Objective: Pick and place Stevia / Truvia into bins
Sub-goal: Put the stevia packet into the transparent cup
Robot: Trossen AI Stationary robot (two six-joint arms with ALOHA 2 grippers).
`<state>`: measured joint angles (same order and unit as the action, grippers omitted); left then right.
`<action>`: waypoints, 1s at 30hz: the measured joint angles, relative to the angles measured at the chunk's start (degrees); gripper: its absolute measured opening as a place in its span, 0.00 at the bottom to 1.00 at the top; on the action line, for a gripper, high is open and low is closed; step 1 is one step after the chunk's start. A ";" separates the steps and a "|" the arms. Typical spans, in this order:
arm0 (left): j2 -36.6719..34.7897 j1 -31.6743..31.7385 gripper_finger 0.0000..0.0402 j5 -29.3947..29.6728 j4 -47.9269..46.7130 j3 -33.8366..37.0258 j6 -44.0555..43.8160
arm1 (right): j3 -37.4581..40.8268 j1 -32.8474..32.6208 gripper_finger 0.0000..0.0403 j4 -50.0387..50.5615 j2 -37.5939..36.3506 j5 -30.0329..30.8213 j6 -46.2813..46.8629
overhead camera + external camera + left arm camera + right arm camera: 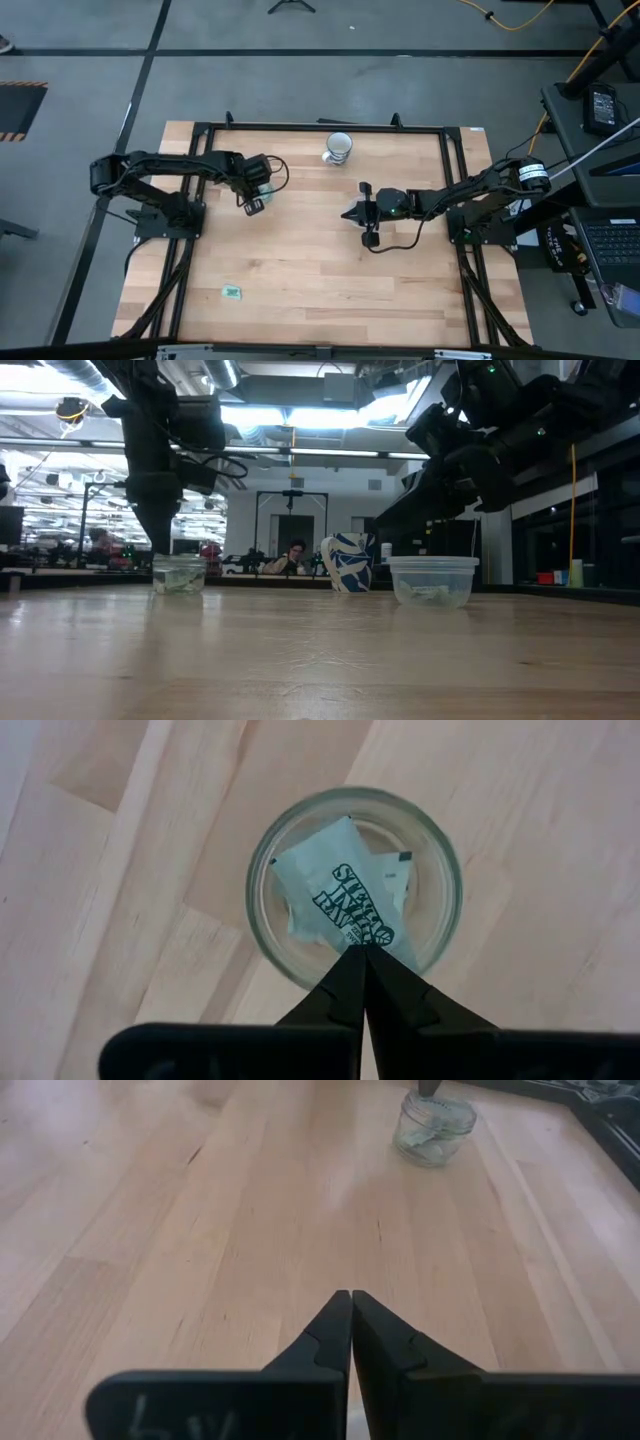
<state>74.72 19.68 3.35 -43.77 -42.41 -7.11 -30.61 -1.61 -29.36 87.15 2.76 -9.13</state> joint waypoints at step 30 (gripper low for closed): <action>1.20 -0.06 0.21 1.67 3.30 -0.17 2.56 | -0.01 -0.02 0.04 0.02 0.02 -0.02 0.02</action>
<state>75.92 19.62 5.02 -40.47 -42.59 -4.56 -30.62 -1.63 -29.34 87.18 2.74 -9.10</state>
